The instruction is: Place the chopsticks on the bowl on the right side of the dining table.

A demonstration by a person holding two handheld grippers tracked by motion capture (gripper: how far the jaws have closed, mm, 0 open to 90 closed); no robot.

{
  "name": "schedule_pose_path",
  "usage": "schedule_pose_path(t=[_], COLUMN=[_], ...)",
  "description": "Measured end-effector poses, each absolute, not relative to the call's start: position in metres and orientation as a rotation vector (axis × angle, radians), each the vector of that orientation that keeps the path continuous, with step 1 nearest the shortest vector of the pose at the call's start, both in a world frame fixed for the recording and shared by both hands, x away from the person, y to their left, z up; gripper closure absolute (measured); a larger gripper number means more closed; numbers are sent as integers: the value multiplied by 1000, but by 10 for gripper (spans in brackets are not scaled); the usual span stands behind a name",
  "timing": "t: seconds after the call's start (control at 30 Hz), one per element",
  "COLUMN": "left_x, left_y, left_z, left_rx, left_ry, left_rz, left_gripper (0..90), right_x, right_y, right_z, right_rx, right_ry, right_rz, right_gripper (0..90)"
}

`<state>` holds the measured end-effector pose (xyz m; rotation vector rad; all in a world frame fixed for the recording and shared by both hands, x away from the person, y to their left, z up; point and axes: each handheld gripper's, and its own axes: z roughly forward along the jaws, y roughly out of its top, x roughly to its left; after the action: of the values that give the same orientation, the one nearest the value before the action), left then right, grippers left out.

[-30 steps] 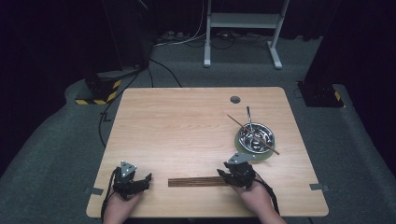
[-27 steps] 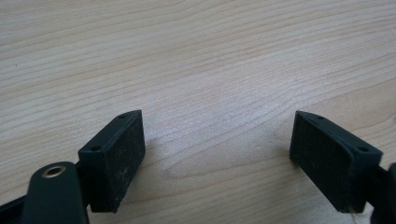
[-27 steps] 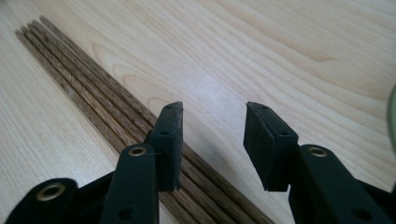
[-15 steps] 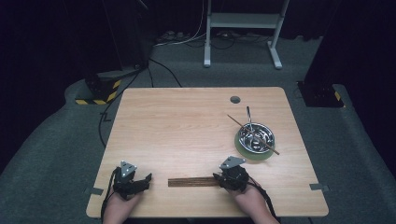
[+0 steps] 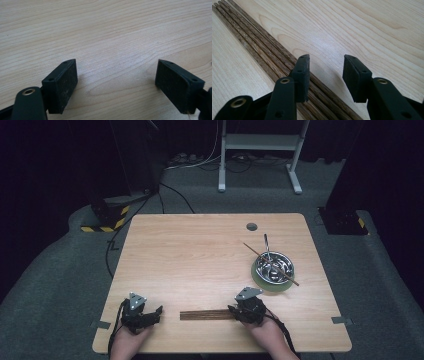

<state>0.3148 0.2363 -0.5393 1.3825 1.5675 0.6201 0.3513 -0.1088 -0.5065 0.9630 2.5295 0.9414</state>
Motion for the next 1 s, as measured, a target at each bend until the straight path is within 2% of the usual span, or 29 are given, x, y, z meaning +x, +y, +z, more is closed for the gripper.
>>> schedule_pose_path(t=[0.43, 1.0], left_x=[315, 315], left_y=[236, 237], left_z=[-539, -539], left_rx=[1382, 1401], left_ry=[1567, 1558], left_rz=[619, 623], left_gripper=[179, 179], right_x=[354, 383], right_y=[-108, -102], right_z=[-508, -510], right_rx=[968, 958], right_ry=[2522, 2549], right_rz=[935, 899], right_gripper=[562, 608])
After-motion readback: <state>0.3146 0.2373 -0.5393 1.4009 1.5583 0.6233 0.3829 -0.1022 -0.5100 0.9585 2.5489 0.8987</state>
